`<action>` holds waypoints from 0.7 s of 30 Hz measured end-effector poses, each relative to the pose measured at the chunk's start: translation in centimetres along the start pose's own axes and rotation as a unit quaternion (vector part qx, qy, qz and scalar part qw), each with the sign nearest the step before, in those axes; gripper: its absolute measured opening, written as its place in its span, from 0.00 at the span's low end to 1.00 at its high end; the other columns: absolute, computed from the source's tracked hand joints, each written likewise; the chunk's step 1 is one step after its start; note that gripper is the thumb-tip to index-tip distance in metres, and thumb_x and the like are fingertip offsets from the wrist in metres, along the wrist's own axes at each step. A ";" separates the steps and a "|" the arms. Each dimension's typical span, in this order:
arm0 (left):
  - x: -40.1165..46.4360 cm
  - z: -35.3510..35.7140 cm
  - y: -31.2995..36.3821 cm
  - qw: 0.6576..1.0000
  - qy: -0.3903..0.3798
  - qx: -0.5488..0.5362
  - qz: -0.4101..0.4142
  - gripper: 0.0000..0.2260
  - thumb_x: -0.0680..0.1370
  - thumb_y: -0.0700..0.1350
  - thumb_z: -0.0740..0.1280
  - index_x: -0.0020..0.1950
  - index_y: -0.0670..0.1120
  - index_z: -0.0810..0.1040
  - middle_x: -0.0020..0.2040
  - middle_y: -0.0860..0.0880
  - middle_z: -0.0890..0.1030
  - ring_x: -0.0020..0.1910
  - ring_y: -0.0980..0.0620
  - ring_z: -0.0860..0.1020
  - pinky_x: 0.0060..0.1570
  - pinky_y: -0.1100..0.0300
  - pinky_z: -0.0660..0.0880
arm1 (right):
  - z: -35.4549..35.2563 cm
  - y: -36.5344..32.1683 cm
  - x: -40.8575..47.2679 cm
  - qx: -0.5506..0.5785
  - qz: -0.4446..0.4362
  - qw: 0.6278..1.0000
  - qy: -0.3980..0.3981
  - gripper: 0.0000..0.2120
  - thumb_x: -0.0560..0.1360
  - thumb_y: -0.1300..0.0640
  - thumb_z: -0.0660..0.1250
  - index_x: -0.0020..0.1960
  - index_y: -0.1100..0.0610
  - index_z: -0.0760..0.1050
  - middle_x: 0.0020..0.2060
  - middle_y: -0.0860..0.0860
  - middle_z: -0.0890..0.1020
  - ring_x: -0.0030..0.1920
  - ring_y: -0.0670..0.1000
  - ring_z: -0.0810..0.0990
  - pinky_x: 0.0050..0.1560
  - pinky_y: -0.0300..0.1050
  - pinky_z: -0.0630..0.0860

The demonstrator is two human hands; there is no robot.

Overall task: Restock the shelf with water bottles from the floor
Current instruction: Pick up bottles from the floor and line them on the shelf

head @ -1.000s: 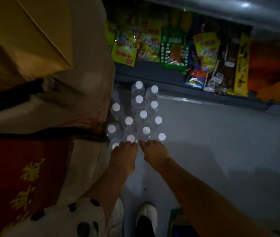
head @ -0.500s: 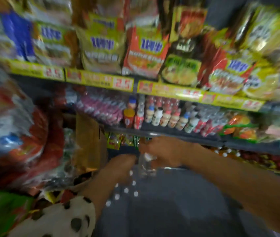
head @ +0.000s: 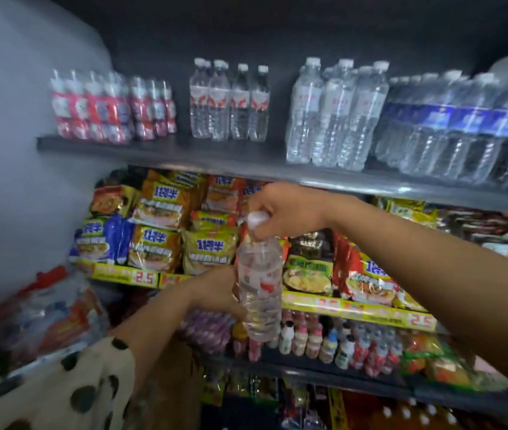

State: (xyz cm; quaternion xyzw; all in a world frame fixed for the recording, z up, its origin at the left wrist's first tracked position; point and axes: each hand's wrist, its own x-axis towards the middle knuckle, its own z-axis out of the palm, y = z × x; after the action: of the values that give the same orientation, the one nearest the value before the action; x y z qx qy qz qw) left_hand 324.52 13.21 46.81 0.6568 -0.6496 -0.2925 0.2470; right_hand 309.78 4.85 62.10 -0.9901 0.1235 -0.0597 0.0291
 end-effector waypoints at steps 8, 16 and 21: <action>1.2 -10.6 2.2 0.999 0.026 -0.031 0.015 0.20 0.68 0.32 0.76 0.56 0.46 0.77 0.50 0.52 0.83 0.49 0.56 0.81 0.48 0.63 0.78 | -6.7 0.2 7.3 -0.009 0.078 0.995 0.068 0.18 0.70 0.46 0.69 0.31 0.57 0.69 0.28 0.51 0.69 0.30 0.51 0.68 0.30 0.43 0.63; 3.6 -19.4 4.0 0.992 0.112 -0.038 0.049 0.24 0.66 0.42 0.79 0.59 0.52 0.77 0.53 0.56 0.83 0.52 0.60 0.81 0.54 0.65 0.76 | -13.9 0.7 14.4 -0.005 0.077 0.982 0.175 0.20 0.68 0.47 0.69 0.26 0.58 0.68 0.24 0.50 0.69 0.26 0.50 0.68 0.29 0.40 0.65; 6.0 -24.6 3.7 0.992 0.110 -0.057 0.036 0.26 0.68 0.35 0.76 0.62 0.52 0.74 0.58 0.54 0.82 0.58 0.57 0.79 0.61 0.60 0.74 | -18.9 4.7 18.7 0.072 0.009 0.994 0.084 0.10 0.67 0.50 0.68 0.37 0.58 0.78 0.32 0.55 0.78 0.34 0.54 0.73 0.39 0.53 0.74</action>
State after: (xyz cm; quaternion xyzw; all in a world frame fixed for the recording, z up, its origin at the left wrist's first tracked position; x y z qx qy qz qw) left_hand 339.16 5.69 66.45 0.6460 -0.6241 -0.2454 0.3645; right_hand 324.27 -5.15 82.55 -0.9758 0.1300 -0.1509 0.0902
